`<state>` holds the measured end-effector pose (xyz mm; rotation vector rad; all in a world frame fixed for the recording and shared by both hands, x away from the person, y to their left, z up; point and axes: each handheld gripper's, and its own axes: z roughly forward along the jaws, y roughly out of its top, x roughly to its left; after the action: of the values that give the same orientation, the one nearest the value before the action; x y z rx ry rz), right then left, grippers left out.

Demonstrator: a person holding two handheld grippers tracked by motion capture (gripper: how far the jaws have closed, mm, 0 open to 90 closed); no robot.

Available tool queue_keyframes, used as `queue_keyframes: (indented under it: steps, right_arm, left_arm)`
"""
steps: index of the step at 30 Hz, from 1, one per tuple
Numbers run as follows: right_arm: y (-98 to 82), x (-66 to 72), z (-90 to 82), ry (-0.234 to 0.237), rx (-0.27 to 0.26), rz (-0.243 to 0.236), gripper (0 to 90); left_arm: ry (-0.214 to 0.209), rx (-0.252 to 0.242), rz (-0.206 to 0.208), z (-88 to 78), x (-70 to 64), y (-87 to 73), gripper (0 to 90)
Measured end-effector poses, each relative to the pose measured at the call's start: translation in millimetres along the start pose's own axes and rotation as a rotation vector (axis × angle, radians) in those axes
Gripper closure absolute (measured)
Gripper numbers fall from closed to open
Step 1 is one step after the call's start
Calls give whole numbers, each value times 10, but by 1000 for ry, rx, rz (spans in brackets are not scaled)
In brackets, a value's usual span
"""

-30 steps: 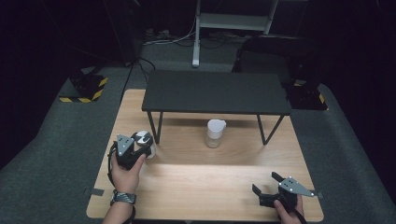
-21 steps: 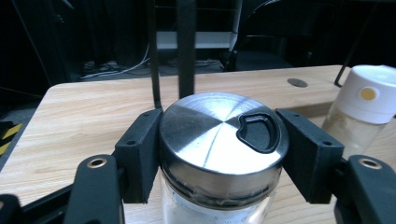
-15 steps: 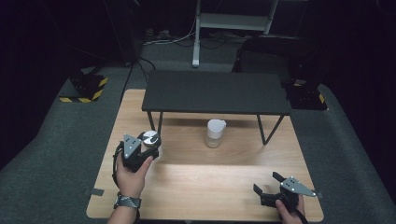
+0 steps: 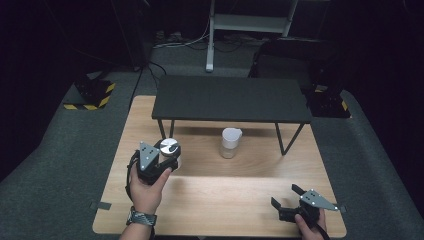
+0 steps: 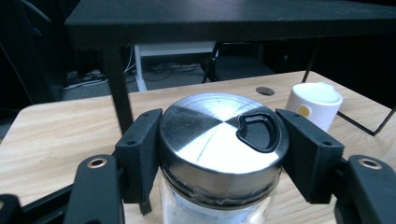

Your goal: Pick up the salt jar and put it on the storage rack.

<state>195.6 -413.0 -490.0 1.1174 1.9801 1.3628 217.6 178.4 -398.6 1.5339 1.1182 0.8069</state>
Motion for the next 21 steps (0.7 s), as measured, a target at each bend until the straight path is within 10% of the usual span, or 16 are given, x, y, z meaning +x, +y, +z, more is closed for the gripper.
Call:
queue_keyframes:
  steps: [21]
  right_arm:
    - [-15, -32, -15, -2, -9, 11, 6]
  left_arm:
    - [-16, -48, 33, -23, -223, 429, 351]
